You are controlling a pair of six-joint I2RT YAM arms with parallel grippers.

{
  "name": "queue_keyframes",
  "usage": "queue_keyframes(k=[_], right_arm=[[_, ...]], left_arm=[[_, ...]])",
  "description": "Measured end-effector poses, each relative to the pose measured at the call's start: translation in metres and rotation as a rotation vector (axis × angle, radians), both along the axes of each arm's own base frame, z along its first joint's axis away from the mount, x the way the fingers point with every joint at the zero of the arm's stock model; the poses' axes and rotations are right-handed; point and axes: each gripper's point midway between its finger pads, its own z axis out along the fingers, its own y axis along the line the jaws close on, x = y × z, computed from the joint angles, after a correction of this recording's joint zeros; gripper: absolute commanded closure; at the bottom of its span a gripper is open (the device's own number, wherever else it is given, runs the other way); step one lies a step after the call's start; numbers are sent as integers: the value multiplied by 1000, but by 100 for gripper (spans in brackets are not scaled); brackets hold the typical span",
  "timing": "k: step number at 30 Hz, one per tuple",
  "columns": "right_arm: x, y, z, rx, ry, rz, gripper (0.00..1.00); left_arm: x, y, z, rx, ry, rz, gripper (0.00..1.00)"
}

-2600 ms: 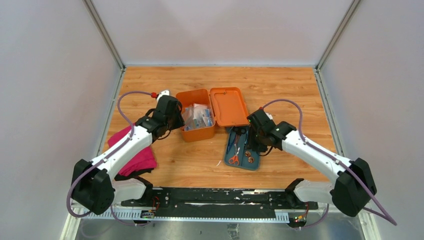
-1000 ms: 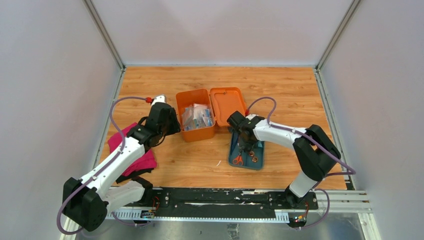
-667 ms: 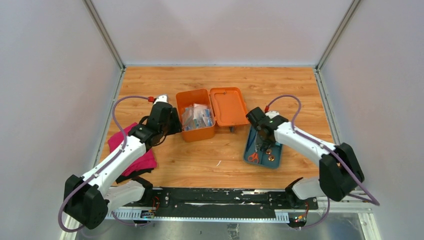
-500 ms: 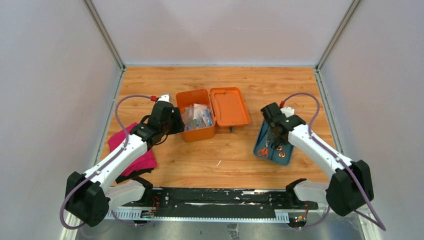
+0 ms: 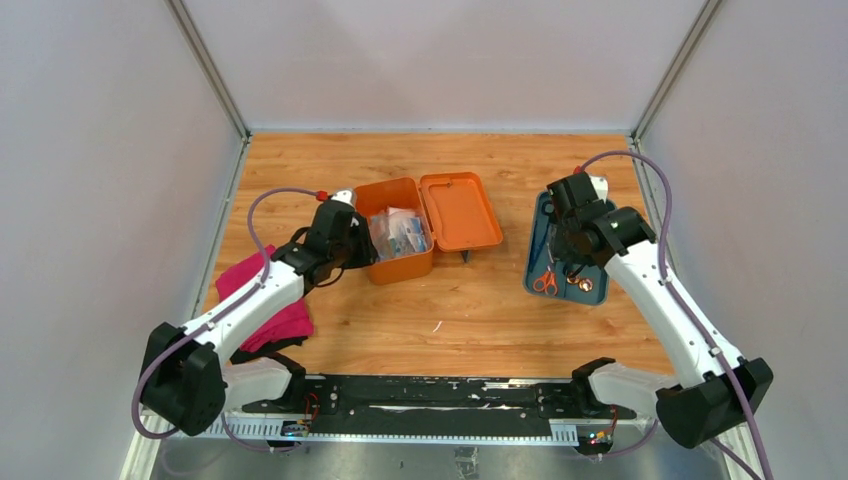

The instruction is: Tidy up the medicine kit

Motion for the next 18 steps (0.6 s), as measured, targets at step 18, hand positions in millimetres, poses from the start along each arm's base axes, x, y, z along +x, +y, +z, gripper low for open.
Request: queue_keyframes(k=[18], right_arm=[[23, 73, 28, 46, 115, 283, 100]], left_arm=[[-12, -50, -3, -28, -6, -108, 65]])
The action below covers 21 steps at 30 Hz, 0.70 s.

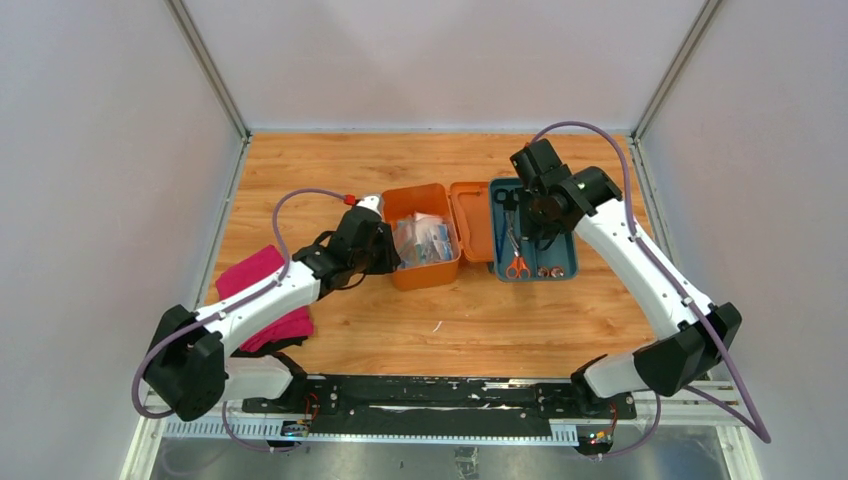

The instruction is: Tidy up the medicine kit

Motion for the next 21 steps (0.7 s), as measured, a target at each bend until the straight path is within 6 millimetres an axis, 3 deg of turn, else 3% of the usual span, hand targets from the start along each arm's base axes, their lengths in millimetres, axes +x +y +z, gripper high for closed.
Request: queue_keyframes(k=[5, 13, 17, 21], right_arm=[[6, 19, 6, 20, -1, 48, 100], [18, 45, 4, 30, 21, 87, 100], [23, 61, -2, 28, 43, 107, 100], [31, 83, -7, 24, 54, 140, 100]], left_arm=[[-7, -19, 0, -12, 10, -35, 62], [-19, -46, 10, -55, 24, -70, 43], [-19, -43, 22, -67, 4, -52, 39], [-24, -26, 50, -77, -57, -16, 36]])
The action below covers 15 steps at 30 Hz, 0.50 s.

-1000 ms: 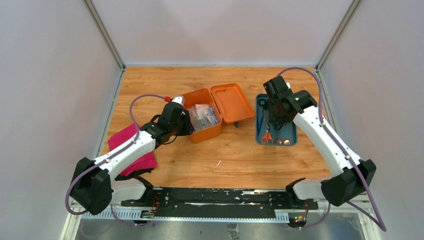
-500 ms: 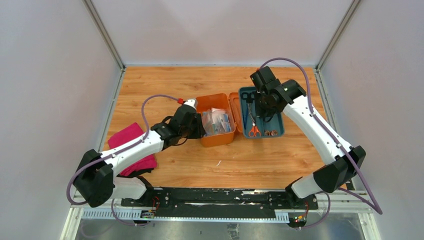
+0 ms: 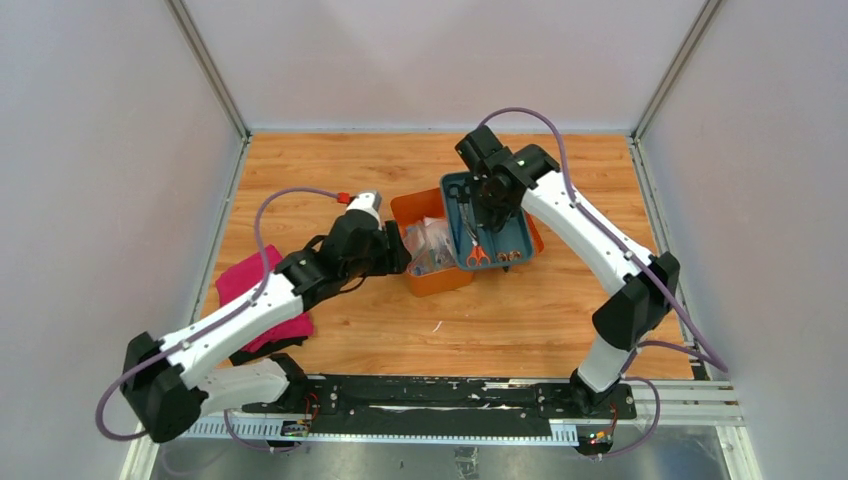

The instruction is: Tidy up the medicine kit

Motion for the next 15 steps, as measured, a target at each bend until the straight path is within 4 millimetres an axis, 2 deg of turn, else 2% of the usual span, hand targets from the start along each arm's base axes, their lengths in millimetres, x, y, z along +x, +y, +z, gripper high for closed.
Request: queue_keyframes(k=[2, 5, 8, 15], right_arm=[[5, 12, -1, 1, 0, 18, 100], [13, 31, -3, 4, -3, 43, 100], [22, 49, -6, 7, -7, 64, 100], [33, 83, -29, -8, 21, 106, 100]], left_arm=[[-4, 12, 14, -3, -34, 27, 34], [-11, 39, 38, 2, -106, 94, 30], [-20, 69, 54, 30, -167, 162, 26], [-35, 119, 60, 150, -220, 247, 19]])
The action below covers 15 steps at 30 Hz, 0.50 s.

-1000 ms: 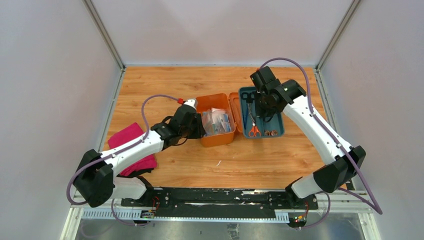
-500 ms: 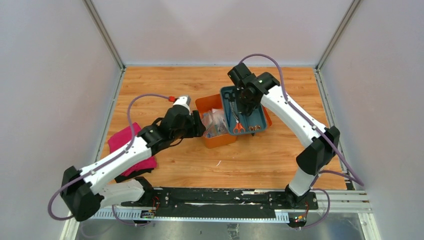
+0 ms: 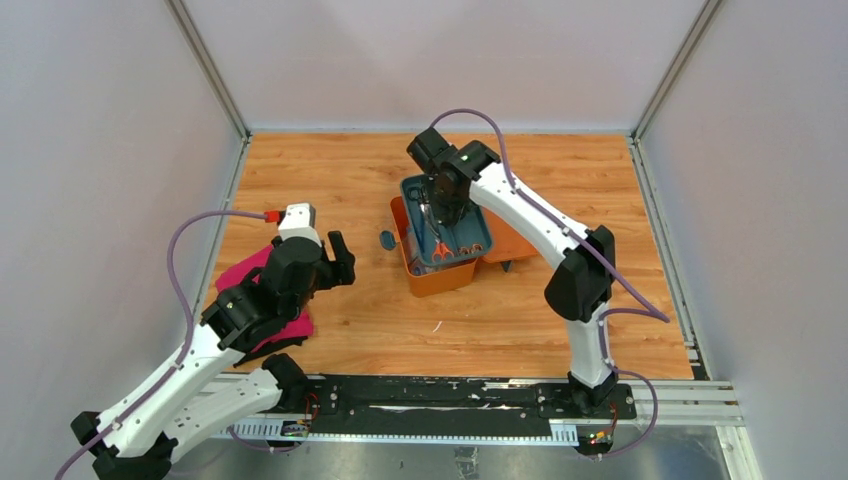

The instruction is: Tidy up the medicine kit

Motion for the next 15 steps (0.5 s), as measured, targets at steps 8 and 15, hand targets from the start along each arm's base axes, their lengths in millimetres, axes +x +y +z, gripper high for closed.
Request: queue_keyframes(k=[8, 15], right_arm=[[2, 17, -22, -21, 36, 25, 100], [-4, 27, -26, -21, 46, 49, 100]], left_arm=[[-5, 27, 0, 118, -10, 45, 12], [-5, 40, 3, 197, -23, 68, 11]])
